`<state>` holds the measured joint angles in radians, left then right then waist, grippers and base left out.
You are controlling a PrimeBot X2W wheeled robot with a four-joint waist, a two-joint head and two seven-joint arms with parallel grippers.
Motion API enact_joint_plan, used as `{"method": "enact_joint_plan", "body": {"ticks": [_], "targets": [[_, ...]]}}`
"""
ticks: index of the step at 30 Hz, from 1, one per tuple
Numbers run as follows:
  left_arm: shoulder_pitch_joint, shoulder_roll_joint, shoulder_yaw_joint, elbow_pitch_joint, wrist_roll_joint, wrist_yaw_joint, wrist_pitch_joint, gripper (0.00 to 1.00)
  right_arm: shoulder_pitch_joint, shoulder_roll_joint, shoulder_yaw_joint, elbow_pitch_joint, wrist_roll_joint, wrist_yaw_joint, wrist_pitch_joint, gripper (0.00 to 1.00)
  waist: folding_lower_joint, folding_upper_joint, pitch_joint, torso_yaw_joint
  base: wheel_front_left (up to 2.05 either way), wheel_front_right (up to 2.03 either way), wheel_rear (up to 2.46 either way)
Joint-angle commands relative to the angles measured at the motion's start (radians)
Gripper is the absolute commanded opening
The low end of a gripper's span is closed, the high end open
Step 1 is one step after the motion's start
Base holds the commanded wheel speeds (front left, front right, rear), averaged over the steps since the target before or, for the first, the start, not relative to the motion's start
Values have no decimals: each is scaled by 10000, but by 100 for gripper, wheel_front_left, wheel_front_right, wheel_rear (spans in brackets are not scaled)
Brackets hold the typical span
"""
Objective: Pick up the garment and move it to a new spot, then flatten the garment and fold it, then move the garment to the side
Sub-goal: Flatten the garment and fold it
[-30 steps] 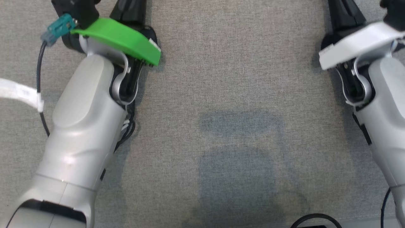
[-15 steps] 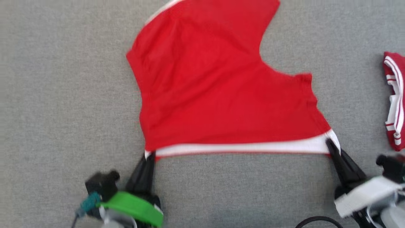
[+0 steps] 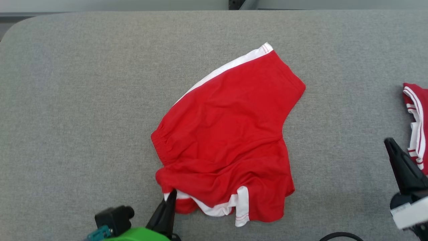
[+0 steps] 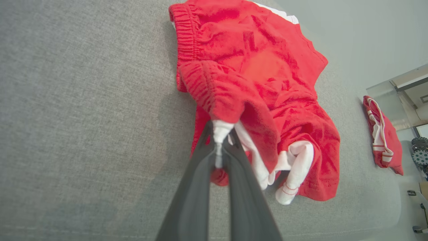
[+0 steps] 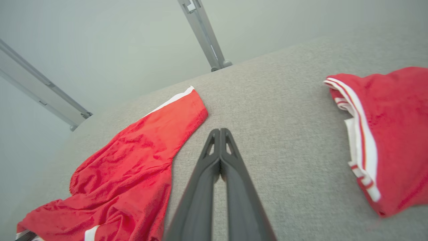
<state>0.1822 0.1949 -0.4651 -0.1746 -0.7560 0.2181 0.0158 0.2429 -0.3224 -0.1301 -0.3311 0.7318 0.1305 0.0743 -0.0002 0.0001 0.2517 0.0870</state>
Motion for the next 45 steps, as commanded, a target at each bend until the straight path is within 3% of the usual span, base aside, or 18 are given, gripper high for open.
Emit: {"method": "enact_joint_plan", "body": {"ticks": [1, 6, 15, 16, 17, 18, 25, 26, 27, 28, 31, 35, 39, 45], "targets": [[-467, 62, -17, -124, 7, 7, 204, 0, -395, -115, 109, 0, -165, 1, 242, 0, 2, -1, 505, 419, 0, 0, 0], [-1541, -188, -153, -370, -320, -76, 995, 0, -2336, -443, 1281, 306, -775, 1, 1027, 0, 2, -1, 630, 584, 0, 0, 0], [-1437, -297, -253, -237, -489, -165, 1052, 0, -2922, -601, 2036, 727, -1444, 1, 889, 0, 2, -1, 472, 557, 0, 0, 0], [-1416, -289, -243, -213, -523, -170, 1040, 0, -2876, -571, 2126, 748, -1566, 1, 886, 5, 2, -1, 454, 548, 0, 0, 0], [-1390, -277, -209, -171, -548, -183, 1007, 0, -2800, -552, 2322, 765, -1674, 2, 890, 46, 2, -1, 420, 528, 0, 0, 0], [-1356, -250, -179, -126, -582, -218, 968, 0, -2718, -571, 2530, 775, -1795, 1, 885, 100, 2, -1, 380, 495, 0, 0, 0], [-1298, 65, -178, 393, -164, -376, 598, 0, -2400, -138, 3384, 987, -2605, 1, -88, 100, 2, -1, -65, 180, 0, 0, 0], [-1309, 75, -152, 528, -8, -329, 402, 19, -2369, -49, 3396, 1031, -2818, 1, -462, 100, 2, -1, -163, 133, 0, 0, 0], [-1262, 93, -130, 719, 141, -247, 200, 67, -2291, 95, 3348, 1187, -3045, -1, -824, 100, 2, -1, -311, 79, 0, 0, 0], [-1211, 171, -162, 919, 344, -243, 23, 100, -2170, 212, 3411, 1373, -3322, -1, -1186, 100, 2, -1, -471, 16, 0, 0, 0], [-725, 192, -139, 1516, 346, -146, -274, 100, -1741, 725, 3422, 1943, -4135, 1, -2280, 100, 2, -1, -996, -203, 0, 0, 0], [-366, 381, -102, 1881, 470, -348, -713, 100, -1134, 1366, 3037, 2538, -4973, -1, -3240, 100, 2, -1, -1444, -353, 0, 0, 0], [-70, 633, -125, 2327, 969, -395, -1514, 100, -640, 1930, 2315, 2561, -5711, -7, -3396, 100, 2, -1, -1806, -364, 0, 0, 0], [129, 954, -81, 2896, 1543, -508, -2416, 100, 191, 2289, 1379, 2547, -6186, -3, -3397, 100, 2, -1, -2451, -400, 0, 0, 0]]}}
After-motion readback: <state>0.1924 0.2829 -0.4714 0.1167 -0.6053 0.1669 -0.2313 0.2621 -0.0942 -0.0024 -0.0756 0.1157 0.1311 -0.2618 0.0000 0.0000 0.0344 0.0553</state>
